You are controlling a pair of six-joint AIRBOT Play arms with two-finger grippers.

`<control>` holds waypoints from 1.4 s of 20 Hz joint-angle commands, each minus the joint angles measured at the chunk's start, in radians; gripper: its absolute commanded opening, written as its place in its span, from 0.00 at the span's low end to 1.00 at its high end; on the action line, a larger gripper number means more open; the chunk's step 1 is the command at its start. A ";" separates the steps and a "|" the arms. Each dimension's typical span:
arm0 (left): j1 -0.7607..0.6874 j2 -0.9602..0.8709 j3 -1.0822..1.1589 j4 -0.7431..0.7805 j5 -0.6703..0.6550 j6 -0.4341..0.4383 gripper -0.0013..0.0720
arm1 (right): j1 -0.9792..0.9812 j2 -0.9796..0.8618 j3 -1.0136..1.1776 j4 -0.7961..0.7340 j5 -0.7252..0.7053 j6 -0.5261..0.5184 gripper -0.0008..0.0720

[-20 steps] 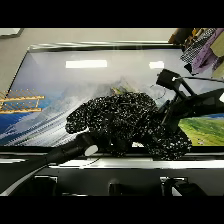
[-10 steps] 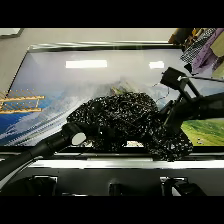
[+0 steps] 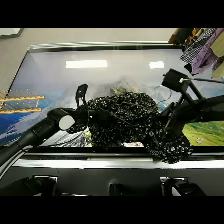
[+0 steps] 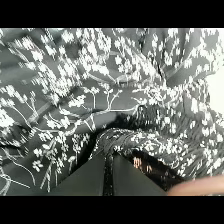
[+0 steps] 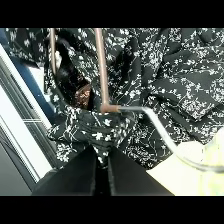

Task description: Fold the clothes and pants, and hang the long-sleeved shirts on hangers.

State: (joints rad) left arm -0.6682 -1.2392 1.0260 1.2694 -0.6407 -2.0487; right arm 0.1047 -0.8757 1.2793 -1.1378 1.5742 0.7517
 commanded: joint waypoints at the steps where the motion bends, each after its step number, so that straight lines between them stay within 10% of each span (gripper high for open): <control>1: 0.039 0.001 0.037 0.018 -0.031 0.011 0.04 | 0.000 0.001 0.000 -0.002 0.003 -0.003 0.05; 28: 0.046 0.000 0.216 0.130 -0.138 0.037 0.04 | 0.000 -0.032 0.000 -0.193 0.048 0.087 0.05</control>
State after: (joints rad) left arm -0.6231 -1.2392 1.2407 1.3727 -0.7742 -2.0109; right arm 0.1047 -0.9302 1.2793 -1.2804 1.5799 0.8131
